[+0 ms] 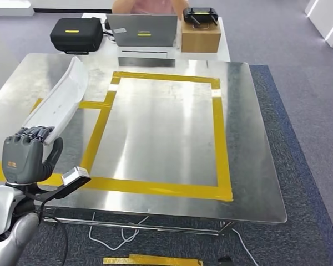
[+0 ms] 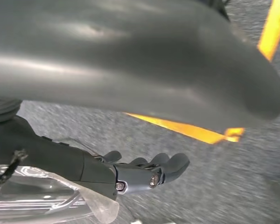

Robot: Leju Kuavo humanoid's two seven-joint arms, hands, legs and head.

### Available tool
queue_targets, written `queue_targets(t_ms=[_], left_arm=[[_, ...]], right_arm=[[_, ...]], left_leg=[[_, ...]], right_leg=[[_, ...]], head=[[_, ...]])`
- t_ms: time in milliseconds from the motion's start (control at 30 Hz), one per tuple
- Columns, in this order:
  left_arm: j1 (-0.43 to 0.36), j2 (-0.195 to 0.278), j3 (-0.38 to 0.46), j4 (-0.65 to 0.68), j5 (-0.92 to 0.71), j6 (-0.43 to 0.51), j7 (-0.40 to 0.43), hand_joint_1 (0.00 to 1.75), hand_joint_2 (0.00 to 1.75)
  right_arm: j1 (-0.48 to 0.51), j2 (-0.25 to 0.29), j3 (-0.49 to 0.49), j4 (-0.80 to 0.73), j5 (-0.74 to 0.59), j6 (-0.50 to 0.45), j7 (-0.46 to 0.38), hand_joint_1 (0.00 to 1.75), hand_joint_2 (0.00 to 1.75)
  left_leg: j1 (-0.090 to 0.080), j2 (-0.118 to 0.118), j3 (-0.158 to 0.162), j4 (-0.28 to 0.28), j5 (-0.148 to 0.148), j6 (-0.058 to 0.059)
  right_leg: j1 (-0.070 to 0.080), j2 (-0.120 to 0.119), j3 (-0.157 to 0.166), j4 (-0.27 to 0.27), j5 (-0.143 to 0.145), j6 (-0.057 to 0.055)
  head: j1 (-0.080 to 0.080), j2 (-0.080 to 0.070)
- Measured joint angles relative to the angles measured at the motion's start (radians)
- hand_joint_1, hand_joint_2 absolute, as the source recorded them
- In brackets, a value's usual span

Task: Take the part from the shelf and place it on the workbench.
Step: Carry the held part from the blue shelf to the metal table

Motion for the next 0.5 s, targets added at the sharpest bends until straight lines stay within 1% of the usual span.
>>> queue_targets(t_ms=[33, 67, 100, 133, 167, 200, 233, 267, 300, 333, 367, 467, 500], left_arm=[[-0.001, -0.001, 0.000, 0.000, 0.000, 0.001, 0.000, 1.75, 1.75], [-0.003, -0.002, 0.000, 0.000, 0.000, 0.002, 0.000, 1.75, 1.75], [-0.003, -0.004, 0.000, 0.001, 0.000, 0.002, 0.000, 1.75, 1.75], [-0.002, -0.005, 0.000, 0.002, -0.001, 0.002, 0.000, 1.75, 1.75], [-0.002, -0.006, 0.000, 0.003, -0.002, 0.002, -0.001, 1.75, 1.75], [-0.001, -0.006, -0.001, 0.003, -0.003, 0.002, -0.001, 1.75, 1.75], [-0.002, -0.006, -0.001, 0.004, -0.005, 0.002, -0.002, 1.75, 1.75], [-0.003, -0.006, -0.001, 0.004, -0.007, 0.001, -0.004, 1.75, 1.75], [-0.005, -0.006, -0.001, 0.005, -0.008, 0.001, -0.007, 1.75, 1.75], [-0.008, -0.005, -0.001, 0.006, -0.010, 0.000, -0.012, 1.75, 1.75], [-0.010, -0.004, -0.002, 0.008, -0.010, -0.002, -0.019, 1.75, 1.75], [-0.019, -0.002, -0.014, 0.014, 0.000, -0.013, -0.054, 1.75, 1.75], [-0.024, -0.002, -0.022, 0.015, 0.006, -0.020, -0.066, 1.75, 1.75]], right_arm=[[0.000, 0.000, 0.000, 0.000, 0.002, -0.001, -0.002, 0.00, 0.00], [0.000, -0.001, 0.000, 0.001, 0.005, -0.002, -0.003, 0.00, 0.00], [0.000, -0.001, -0.001, 0.003, 0.006, -0.003, -0.005, 0.00, 0.00], [0.000, -0.001, -0.002, 0.006, 0.006, -0.002, -0.006, 0.00, 0.00], [-0.001, -0.002, -0.004, 0.008, 0.005, 0.000, -0.007, 0.00, 0.00], [-0.001, -0.002, -0.005, 0.010, 0.002, 0.003, -0.009, 0.00, 0.00], [-0.002, -0.002, -0.006, 0.012, -0.001, 0.008, -0.011, 0.00, 0.00], [-0.003, -0.002, -0.007, 0.013, -0.003, 0.014, -0.013, 0.00, 0.00], [-0.004, -0.002, -0.009, 0.015, -0.005, 0.020, -0.014, 0.00, 0.00], [-0.005, -0.002, -0.011, 0.017, -0.005, 0.025, -0.016, 0.00, 0.00], [-0.007, -0.002, -0.013, 0.020, -0.005, 0.030, -0.018, 0.00, 0.00], [-0.012, -0.002, -0.022, 0.032, -0.004, 0.040, -0.026, 0.00, 0.00], [-0.014, -0.002, -0.025, 0.035, -0.003, 0.043, -0.028, 0.00, 0.00]], left_leg=[[0.003, -0.011, 0.002, -0.002, 0.000, 0.004], [0.003, -0.023, 0.002, -0.002, -0.001, 0.008], [0.003, -0.034, 0.002, -0.002, -0.002, 0.010], [0.003, -0.045, 0.003, -0.002, -0.003, 0.011], [0.002, -0.055, 0.005, -0.001, -0.005, 0.012], [0.002, -0.063, 0.009, -0.001, -0.007, 0.012], [0.002, -0.071, 0.013, -0.001, -0.009, 0.010], [0.001, -0.077, 0.017, 0.000, -0.013, 0.006], [-0.001, -0.082, 0.019, 0.002, -0.016, 0.002], [-0.002, -0.085, 0.018, 0.004, -0.018, -0.002], [-0.004, -0.087, 0.015, 0.006, -0.018, -0.003], [-0.004, -0.086, 0.014, 0.006, -0.017, 0.005], [-0.004, -0.085, 0.016, 0.004, -0.017, 0.005]], right_leg=[[-0.002, 0.035, -0.027, 0.054, -0.028, 0.003], [-0.002, 0.065, -0.063, 0.124, -0.059, 0.004], [-0.003, 0.081, -0.104, 0.198, -0.085, 0.004], [-0.003, 0.086, -0.136, 0.247, -0.094, 0.004], [-0.003, 0.088, -0.151, 0.258, -0.080, 0.003], [-0.003, 0.088, -0.147, 0.230, -0.047, 0.001], [-0.003, 0.090, -0.125, 0.166, -0.001, -0.002], [-0.003, 0.094, -0.097, 0.095, 0.038, -0.005], [-0.004, 0.098, -0.070, 0.033, 0.064, -0.008], [-0.004, 0.102, -0.054, -0.006, 0.076, -0.011], [-0.005, 0.105, -0.047, -0.022, 0.076, -0.012], [-0.004, 0.109, -0.045, -0.028, 0.078, -0.011], [-0.004, 0.110, -0.045, -0.027, 0.077, -0.012]], head=[[0.004, 0.000], [0.008, 0.000], [0.009, 0.000], [0.010, 0.000], [0.010, 0.000], [0.010, 0.000], [0.010, 0.000], [0.010, 0.000], [0.010, 0.000], [0.010, 0.000], [0.010, 0.000], [0.009, 0.000], [0.008, 0.000]])
